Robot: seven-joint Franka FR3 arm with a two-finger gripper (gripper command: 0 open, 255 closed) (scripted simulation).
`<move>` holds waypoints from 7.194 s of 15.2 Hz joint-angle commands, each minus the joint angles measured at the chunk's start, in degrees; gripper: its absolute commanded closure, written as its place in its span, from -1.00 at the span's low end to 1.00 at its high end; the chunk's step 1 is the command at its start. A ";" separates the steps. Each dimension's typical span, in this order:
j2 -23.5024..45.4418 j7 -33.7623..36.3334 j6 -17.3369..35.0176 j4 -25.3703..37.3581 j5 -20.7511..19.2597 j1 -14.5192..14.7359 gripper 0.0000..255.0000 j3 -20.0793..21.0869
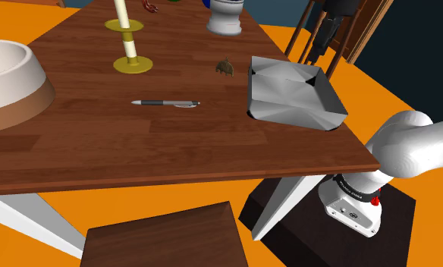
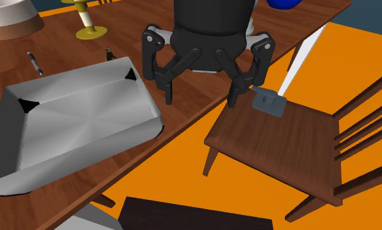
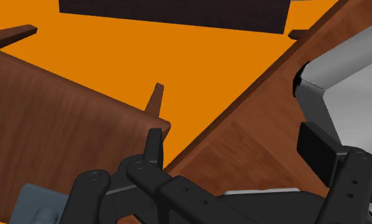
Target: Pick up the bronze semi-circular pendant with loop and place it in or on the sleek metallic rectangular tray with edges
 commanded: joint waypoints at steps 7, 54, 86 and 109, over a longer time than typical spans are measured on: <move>10.26 7.15 0.66 8.42 1.65 1.72 -1.00 7.42; 44.97 28.22 -3.71 40.58 -6.54 7.03 1.00 23.99; 16.85 24.89 -16.03 26.78 2.98 8.03 1.00 20.63; 13.38 24.29 -7.34 14.72 4.01 8.75 -1.00 20.85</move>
